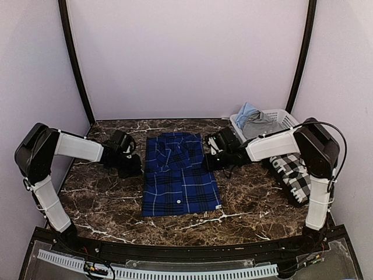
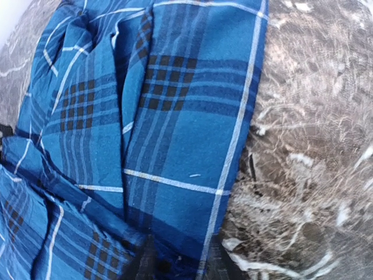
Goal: Fold and stack the long sleeve shirts
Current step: Smooth out the 2/3-rectangle-folded shirt at the center of the board.
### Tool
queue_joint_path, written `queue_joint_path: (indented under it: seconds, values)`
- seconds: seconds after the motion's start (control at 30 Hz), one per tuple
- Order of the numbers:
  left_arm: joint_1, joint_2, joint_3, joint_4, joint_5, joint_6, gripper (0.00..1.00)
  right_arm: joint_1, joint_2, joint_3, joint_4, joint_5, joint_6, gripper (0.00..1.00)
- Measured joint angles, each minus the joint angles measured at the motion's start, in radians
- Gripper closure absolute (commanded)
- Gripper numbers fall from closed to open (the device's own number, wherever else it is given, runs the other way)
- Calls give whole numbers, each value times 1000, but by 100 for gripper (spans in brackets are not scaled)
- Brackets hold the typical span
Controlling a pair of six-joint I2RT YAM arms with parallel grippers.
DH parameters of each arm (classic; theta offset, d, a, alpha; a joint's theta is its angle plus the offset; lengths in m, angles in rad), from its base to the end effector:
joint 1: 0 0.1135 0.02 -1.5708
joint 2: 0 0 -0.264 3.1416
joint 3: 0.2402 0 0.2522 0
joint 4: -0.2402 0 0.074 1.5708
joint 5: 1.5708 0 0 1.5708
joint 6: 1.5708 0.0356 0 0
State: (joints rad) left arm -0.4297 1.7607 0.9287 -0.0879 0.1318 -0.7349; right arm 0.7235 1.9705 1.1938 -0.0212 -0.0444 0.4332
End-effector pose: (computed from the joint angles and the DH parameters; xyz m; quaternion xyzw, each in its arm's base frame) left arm 0.3120 -0.1481 0.1451 -0.1229 0.9377 -0.2276 0.2321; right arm 0.3107 0.2766 0.1493 -0.1422 0.9151 0.2232 0.3043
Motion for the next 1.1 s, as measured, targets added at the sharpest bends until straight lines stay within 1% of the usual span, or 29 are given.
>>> queue_joint_path:
  seconds: [0.07,0.1,0.17,0.23,0.33,0.5,0.6,0.7,0.83,0.93,1.1]
  values:
    - [0,0,6,-8,-2,6,90,0,0,13,-18,10,-2,57]
    - [0,0,11,-13,-3,12,86,-2,0,23,-31,18,-10,56]
    - [0,-6,23,-25,-2,21,80,-4,-5,39,-57,37,-17,55]
    - [0,-24,27,-38,-3,31,77,-4,-26,43,-89,53,-25,55]
    - [0,-83,22,-61,6,36,75,-4,-85,43,-137,76,-35,58]
    - [-15,-232,-14,-73,32,35,74,2,-203,20,-158,80,-33,67]
    - [-55,-258,-17,-67,61,32,72,14,-226,6,-156,70,-30,67]
    - [-108,-234,-16,-52,95,19,71,31,-205,-3,-148,44,-18,68]
    - [-154,-132,13,-11,141,3,73,37,-146,-3,-130,7,8,69]
    - [-159,-57,30,12,147,-11,74,37,-94,-3,-116,-8,23,69]
    - [-148,18,32,7,101,-29,75,37,-14,-3,-90,-20,41,70]
